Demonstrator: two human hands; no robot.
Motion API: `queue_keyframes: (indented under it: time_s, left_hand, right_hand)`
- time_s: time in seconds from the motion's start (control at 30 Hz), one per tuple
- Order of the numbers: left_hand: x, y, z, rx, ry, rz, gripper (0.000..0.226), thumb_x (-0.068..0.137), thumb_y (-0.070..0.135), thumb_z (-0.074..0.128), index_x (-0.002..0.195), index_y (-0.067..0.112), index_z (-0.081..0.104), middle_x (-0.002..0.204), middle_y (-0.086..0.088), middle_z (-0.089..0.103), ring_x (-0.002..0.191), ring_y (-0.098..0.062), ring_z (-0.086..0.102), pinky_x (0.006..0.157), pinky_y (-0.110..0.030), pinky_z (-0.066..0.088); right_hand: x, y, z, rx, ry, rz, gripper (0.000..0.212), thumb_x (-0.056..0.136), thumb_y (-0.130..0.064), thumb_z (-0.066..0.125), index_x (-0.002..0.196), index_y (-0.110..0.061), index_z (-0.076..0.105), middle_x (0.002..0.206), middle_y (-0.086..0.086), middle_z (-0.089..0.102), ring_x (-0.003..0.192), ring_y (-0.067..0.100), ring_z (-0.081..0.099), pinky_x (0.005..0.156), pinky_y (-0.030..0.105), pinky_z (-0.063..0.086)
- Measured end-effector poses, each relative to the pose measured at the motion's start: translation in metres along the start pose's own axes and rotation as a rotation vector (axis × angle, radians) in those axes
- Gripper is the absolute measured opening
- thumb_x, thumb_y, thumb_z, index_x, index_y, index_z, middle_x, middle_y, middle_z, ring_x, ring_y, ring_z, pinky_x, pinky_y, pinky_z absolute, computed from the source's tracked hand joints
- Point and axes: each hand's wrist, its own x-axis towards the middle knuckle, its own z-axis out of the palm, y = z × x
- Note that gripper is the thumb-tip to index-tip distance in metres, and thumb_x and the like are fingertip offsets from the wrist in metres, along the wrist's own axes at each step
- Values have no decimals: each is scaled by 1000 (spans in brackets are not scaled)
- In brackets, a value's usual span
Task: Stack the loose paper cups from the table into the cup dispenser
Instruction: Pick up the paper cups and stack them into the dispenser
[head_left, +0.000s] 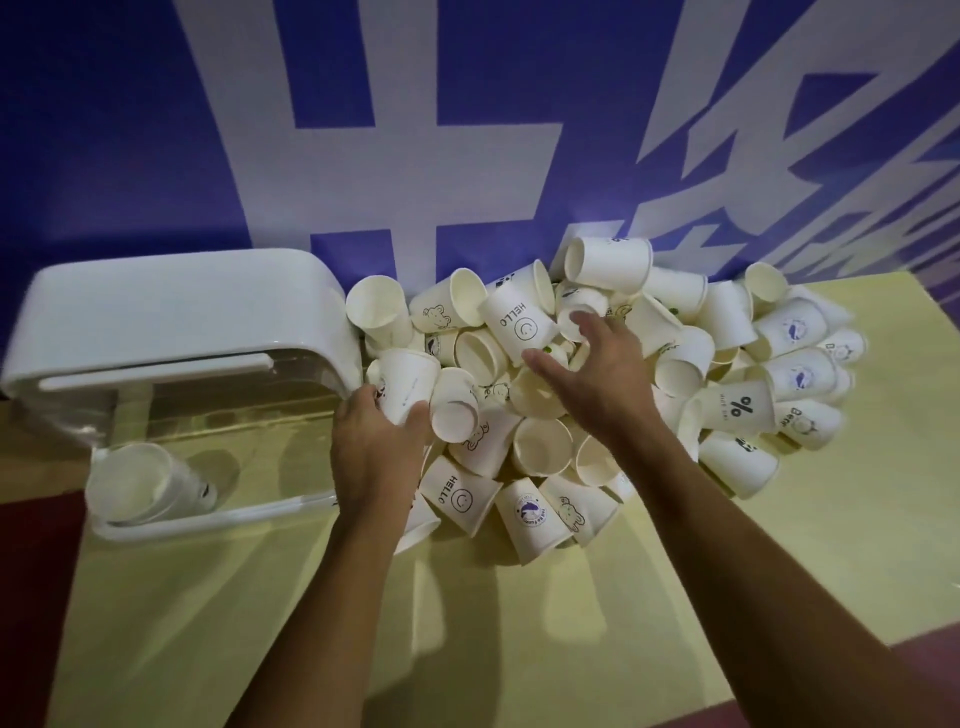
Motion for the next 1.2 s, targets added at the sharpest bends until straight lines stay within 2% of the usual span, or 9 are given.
queue_keyframes:
  time_s: [0.1, 0.23, 0.4, 0.6, 0.77, 0.87, 0.97, 1.07, 1.2]
  left_hand:
    - [-13, 4, -12, -122, -16, 55, 45, 86, 35, 75, 127, 22, 62, 116, 0, 62, 98, -18, 59, 78, -28, 42]
    - [-27, 5, -25, -335, -82, 51, 50, 85, 27, 78, 127, 30, 51, 113, 15, 67, 95, 4, 66, 66, -8, 46]
    - [-27, 5, -30, -392, -186, 124, 75, 79, 17, 82, 138, 42, 44, 126, 15, 65, 104, -1, 67, 78, -24, 58]
    - [-24, 3, -33, -346, -224, 241, 90, 77, 21, 88, 143, 46, 32, 130, 8, 60, 107, -15, 68, 76, -24, 60]
    - [-27, -1, -43, -391, -272, 286, 84, 77, 28, 91, 140, 48, 39, 131, 19, 61, 112, -7, 67, 88, -28, 60]
    - [-30, -9, -53, -431, -284, 274, 84, 73, 42, 87, 139, 55, 38, 127, 30, 59, 107, 0, 67, 79, -20, 58]
    - [-33, -21, -68, -489, -290, 267, 82, 69, 54, 80, 137, 60, 36, 134, 27, 56, 113, -3, 66, 79, -22, 59]
    - [-37, -37, -90, -516, -274, 282, 78, 70, 52, 78, 138, 55, 40, 132, 29, 58, 117, -3, 64, 83, -26, 60]
    - [-40, -68, -126, -515, -204, 284, 70, 73, 47, 79, 133, 55, 46, 133, 30, 58, 120, -4, 62, 92, -34, 56]
  right_hand:
    - [19, -8, 14, -169, -53, 0, 90, 79, -69, 74, 151, -24, 44, 150, 5, 42, 139, 28, 36, 112, 48, 35]
    - [23, -6, 35, -226, -51, -10, 92, 75, -69, 76, 148, -24, 46, 145, 5, 42, 133, 29, 36, 110, 48, 34]
    - [16, 4, 51, -123, 96, -119, 85, 72, -55, 84, 138, -11, 54, 133, 12, 51, 120, 33, 45, 96, 48, 41]
    - [1, 7, 43, 29, 161, -219, 81, 77, -51, 80, 139, -8, 53, 129, 12, 60, 112, 29, 56, 92, 50, 49]
    - [-26, -7, 14, 287, 106, -197, 84, 80, -34, 89, 147, -15, 43, 137, 2, 55, 114, 17, 58, 88, 32, 58]
    - [-44, -17, 4, 287, 139, -242, 67, 78, -39, 89, 131, -28, 49, 127, -13, 57, 107, 7, 55, 82, 33, 55]
    - [-65, -31, 1, 315, 107, -219, 69, 76, -54, 86, 132, -43, 48, 120, -29, 52, 107, -2, 54, 81, 27, 51]
    - [-87, -49, 7, 345, 79, -217, 76, 74, -70, 79, 136, -35, 54, 123, -25, 55, 112, -2, 54, 84, 28, 51]
    - [-118, -79, 25, 393, -2, -215, 80, 74, -73, 72, 143, -37, 53, 131, -20, 56, 120, 4, 55, 95, 37, 54]
